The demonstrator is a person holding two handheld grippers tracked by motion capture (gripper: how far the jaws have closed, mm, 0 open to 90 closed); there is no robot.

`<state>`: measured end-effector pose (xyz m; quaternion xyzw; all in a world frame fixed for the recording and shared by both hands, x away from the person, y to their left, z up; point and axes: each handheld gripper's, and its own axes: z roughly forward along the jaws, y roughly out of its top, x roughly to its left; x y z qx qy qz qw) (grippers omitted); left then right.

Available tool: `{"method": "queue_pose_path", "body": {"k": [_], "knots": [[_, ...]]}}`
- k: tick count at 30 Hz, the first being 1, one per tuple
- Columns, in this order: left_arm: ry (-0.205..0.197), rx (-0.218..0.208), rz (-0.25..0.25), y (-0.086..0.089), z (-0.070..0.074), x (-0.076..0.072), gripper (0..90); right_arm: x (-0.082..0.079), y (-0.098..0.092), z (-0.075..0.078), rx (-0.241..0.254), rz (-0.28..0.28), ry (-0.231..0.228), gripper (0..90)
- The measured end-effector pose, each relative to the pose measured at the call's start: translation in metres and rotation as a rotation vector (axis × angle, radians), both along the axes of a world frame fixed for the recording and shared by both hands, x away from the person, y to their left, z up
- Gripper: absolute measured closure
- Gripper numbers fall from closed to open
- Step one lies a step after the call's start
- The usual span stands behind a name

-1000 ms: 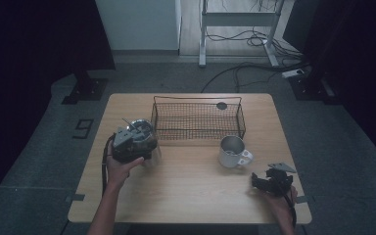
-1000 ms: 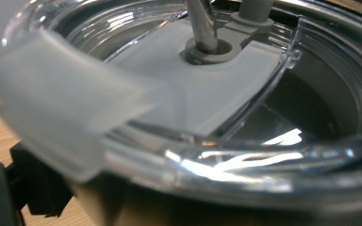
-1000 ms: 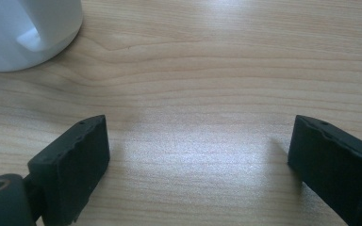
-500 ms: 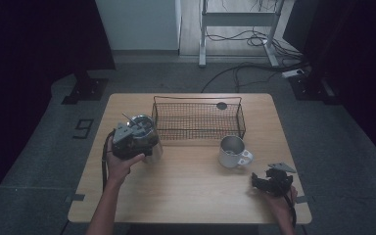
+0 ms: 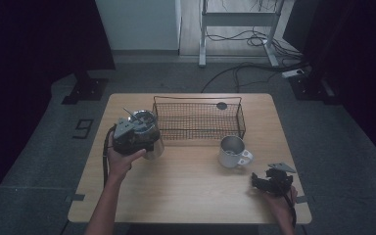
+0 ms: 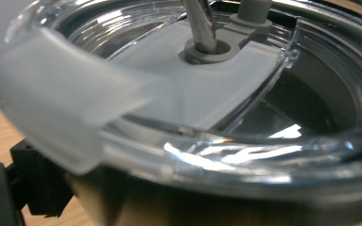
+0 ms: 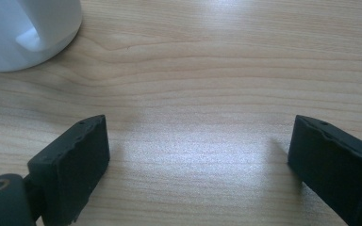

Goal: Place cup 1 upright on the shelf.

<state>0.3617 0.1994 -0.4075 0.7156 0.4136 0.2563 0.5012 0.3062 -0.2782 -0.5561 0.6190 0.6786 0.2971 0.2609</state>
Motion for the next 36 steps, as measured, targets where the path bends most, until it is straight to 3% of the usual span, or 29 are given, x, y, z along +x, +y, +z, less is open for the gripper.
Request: {"method": "queue_pose_path", "body": {"k": [15, 36], "knots": [[-0.017, -0.002, -0.005, -0.005, 0.016, 0.005, 3.9, 0.0, 0.0, 0.0, 0.001, 0.0, -0.001, 6.3], [-0.013, 0.003, -0.027, -0.02, 0.02, 0.024, 3.9, -0.001, 0.0, 0.0, 0.002, -0.002, -0.003, 7.3]]}}
